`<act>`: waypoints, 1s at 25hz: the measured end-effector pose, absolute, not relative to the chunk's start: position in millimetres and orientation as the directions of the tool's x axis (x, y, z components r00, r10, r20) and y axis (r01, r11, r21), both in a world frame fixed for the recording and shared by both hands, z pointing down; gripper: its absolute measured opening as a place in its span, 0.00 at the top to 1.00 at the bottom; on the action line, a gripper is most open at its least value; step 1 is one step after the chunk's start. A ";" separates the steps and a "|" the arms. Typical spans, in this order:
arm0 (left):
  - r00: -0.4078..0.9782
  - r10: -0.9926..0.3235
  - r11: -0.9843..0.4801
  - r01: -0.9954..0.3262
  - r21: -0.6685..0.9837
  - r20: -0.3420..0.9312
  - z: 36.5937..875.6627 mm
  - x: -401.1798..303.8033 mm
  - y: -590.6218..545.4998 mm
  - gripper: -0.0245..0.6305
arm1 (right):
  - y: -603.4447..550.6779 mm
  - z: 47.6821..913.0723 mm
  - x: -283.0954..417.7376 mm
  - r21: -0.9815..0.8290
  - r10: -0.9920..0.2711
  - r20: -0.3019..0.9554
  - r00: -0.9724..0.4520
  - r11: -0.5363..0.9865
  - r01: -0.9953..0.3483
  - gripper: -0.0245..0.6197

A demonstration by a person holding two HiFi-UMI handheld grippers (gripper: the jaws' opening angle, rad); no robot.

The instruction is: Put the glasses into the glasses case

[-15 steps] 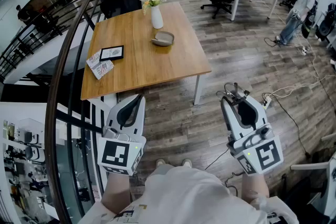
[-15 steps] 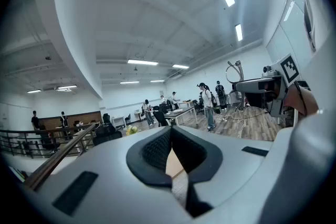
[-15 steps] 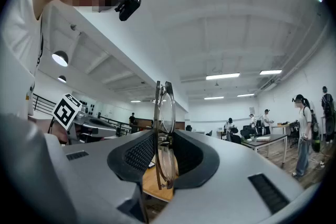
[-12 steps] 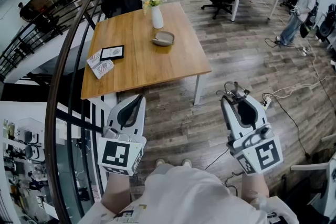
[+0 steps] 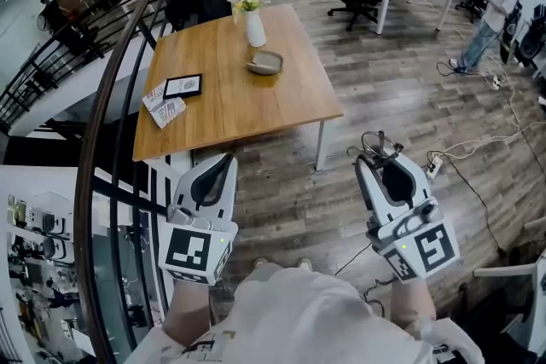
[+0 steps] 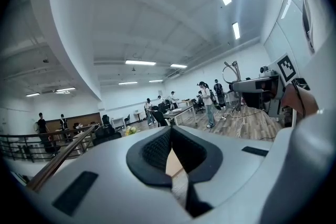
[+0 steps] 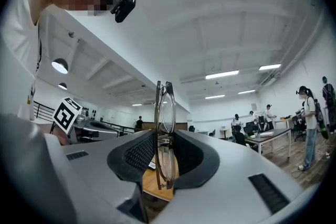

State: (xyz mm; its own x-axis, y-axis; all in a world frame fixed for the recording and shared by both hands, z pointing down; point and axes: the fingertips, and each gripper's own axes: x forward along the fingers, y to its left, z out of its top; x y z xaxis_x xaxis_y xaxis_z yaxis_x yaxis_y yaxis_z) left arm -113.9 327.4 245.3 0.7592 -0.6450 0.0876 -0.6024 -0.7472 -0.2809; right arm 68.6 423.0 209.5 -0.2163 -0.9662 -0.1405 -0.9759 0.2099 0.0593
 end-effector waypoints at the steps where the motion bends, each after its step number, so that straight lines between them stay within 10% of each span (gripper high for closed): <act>1: 0.758 -0.646 -0.746 -0.603 -0.284 0.087 245.2 -112.5 329.2 0.93 | 424.6 210.8 69.7 0.059 -0.966 -0.138 -0.219 0.212 -0.975 0.77; 25: 0.773 -0.625 -0.770 -0.589 -0.244 0.105 271.5 -91.7 234.6 0.93 | 319.6 239.8 86.3 0.047 -0.967 -0.091 -0.236 0.233 -0.971 0.77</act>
State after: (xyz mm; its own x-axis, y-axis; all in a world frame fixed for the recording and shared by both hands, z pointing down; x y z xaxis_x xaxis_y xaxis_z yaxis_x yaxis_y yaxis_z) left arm -91.7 234.6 271.5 0.7735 -0.6251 0.1049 -0.5892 -0.7701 -0.2443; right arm 86.3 319.6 239.8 -0.2361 -0.9674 -0.0912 -0.9714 0.2327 0.0469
